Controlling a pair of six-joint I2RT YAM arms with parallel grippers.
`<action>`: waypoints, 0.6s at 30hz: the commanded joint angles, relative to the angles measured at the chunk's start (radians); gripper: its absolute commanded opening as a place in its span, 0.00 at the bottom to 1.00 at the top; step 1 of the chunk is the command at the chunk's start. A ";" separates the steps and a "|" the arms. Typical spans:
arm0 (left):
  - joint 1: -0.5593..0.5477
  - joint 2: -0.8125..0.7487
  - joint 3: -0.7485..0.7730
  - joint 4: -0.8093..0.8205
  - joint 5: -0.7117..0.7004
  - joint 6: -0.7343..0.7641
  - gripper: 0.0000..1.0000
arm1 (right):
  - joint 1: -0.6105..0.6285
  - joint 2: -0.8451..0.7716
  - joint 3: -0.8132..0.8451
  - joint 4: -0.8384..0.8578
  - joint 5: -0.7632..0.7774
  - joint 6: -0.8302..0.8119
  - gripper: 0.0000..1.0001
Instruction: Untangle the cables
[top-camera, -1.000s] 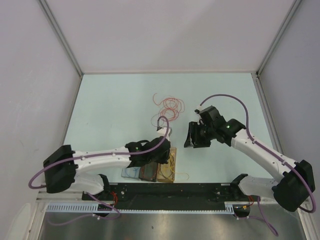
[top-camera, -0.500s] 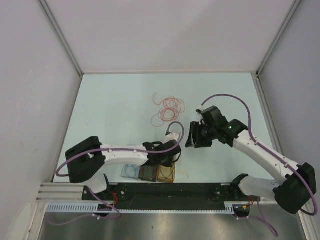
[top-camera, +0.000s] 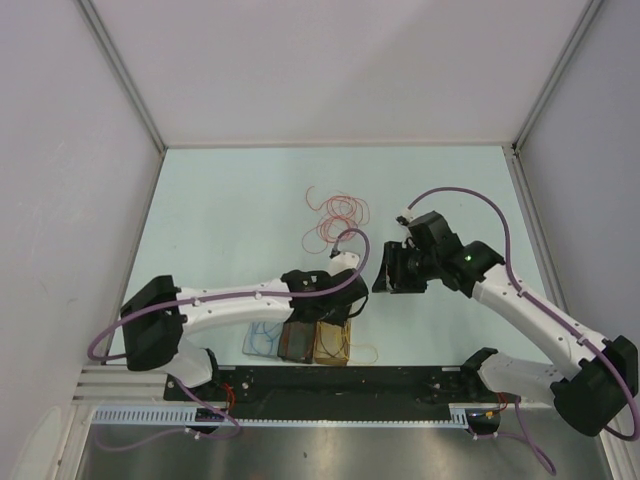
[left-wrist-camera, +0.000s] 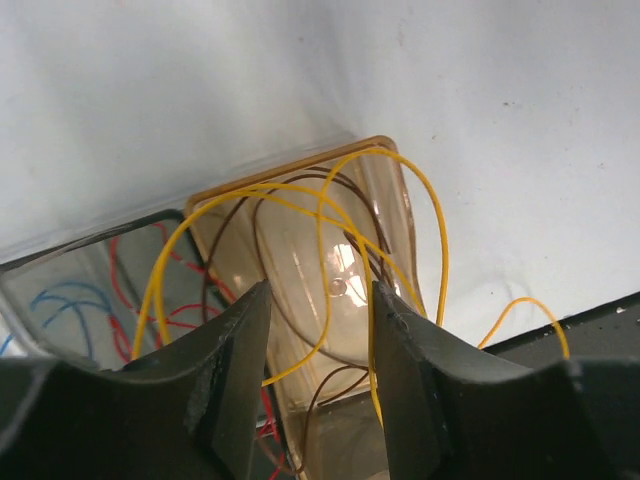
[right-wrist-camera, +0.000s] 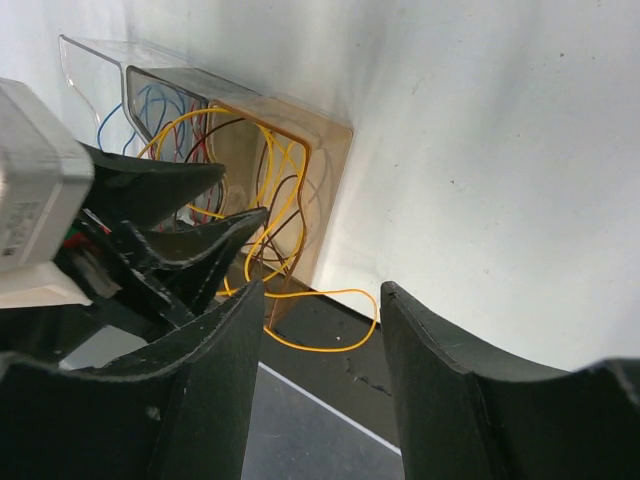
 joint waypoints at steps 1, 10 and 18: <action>-0.004 -0.050 0.059 -0.133 -0.073 -0.044 0.50 | -0.007 -0.037 0.032 -0.007 -0.008 -0.006 0.55; -0.013 -0.130 0.066 -0.119 -0.051 -0.044 0.54 | -0.010 -0.054 0.032 -0.024 0.008 -0.007 0.55; -0.043 -0.137 0.059 -0.050 -0.001 -0.041 0.56 | -0.010 -0.049 0.032 -0.027 0.009 -0.009 0.54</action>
